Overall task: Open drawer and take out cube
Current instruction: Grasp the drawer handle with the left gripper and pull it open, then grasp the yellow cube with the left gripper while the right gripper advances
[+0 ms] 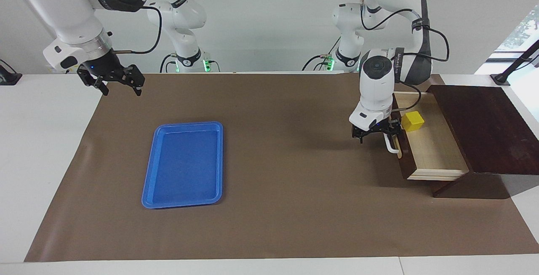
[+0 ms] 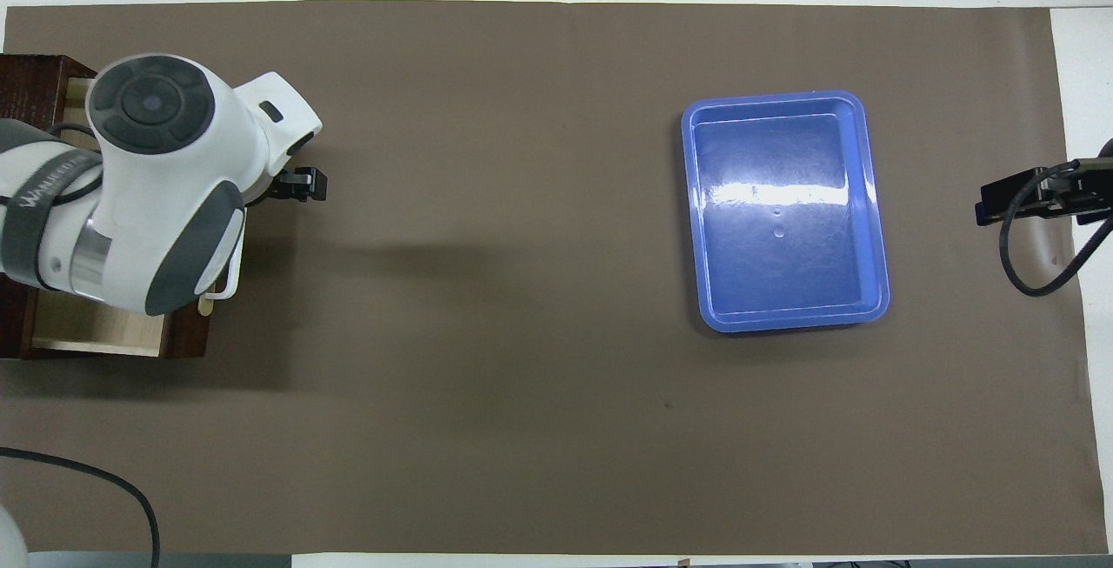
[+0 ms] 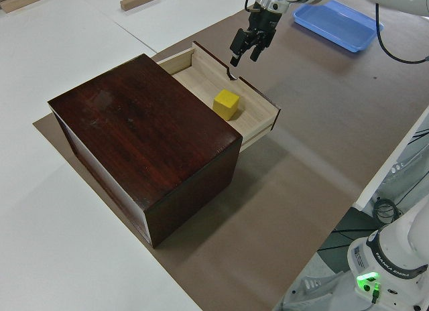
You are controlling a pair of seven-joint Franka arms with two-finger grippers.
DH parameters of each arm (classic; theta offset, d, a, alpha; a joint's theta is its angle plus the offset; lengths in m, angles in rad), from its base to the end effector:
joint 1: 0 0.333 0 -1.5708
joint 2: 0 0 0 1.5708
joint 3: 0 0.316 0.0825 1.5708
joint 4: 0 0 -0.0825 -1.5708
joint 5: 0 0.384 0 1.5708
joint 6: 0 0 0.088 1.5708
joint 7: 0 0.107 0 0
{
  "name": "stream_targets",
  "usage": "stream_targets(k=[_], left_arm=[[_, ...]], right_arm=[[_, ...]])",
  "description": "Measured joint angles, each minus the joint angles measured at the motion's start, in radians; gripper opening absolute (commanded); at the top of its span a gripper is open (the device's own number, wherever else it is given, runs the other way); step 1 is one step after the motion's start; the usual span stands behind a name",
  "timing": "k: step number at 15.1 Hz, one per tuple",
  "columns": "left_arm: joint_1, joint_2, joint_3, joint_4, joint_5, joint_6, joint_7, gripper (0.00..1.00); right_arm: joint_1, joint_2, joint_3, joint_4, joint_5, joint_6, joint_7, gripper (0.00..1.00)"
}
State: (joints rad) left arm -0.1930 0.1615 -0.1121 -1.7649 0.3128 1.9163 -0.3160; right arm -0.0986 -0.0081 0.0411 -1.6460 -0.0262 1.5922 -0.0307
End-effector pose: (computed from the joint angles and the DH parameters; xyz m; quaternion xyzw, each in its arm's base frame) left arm 0.5883 -0.1589 0.4708 -0.9894 0.0474 -0.0381 0.1321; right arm 0.5506 -0.0344 0.5953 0.9996 -0.0128 -0.0234 0.0122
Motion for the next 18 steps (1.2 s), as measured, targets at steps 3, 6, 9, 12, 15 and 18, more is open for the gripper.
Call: stream_targets(k=[3, 6, 9, 12, 15, 18], left_arm=[[0.051, 0.002, 0.019, 0.124, -0.072, -0.143, -0.024, 1.0], [0.183, -0.017, 0.027, 0.155, -0.153, -0.197, -0.18, 1.0], [0.261, -0.033, 0.029, 0.15, -0.225, -0.216, -0.514, 1.0], [0.267, -0.05, 0.024, 0.102, -0.249, -0.211, -0.844, 1.0], [0.279, -0.092, 0.023, -0.01, -0.249, -0.129, -1.078, 1.0], [0.348, -0.145, 0.026, -0.14, -0.25, -0.018, -1.181, 1.0]], right_arm=[[0.0, 0.0, 0.0, 0.0, 0.0, 0.0, 0.0, 1.0], [0.0, 0.0, 0.0, 0.0, 0.0, 0.0, 0.0, 1.0], [0.0, 0.0, 0.0, -0.001, 0.0, 0.0, 0.0, 1.0], [0.0, 0.0, 0.001, -0.003, 0.0, 0.0, 0.007, 1.0], [0.001, 0.0, 0.006, -0.006, 0.0, 0.0, 0.043, 1.0], [0.002, -0.006, 0.009, -0.022, 0.0, 0.0, 0.067, 1.0]])
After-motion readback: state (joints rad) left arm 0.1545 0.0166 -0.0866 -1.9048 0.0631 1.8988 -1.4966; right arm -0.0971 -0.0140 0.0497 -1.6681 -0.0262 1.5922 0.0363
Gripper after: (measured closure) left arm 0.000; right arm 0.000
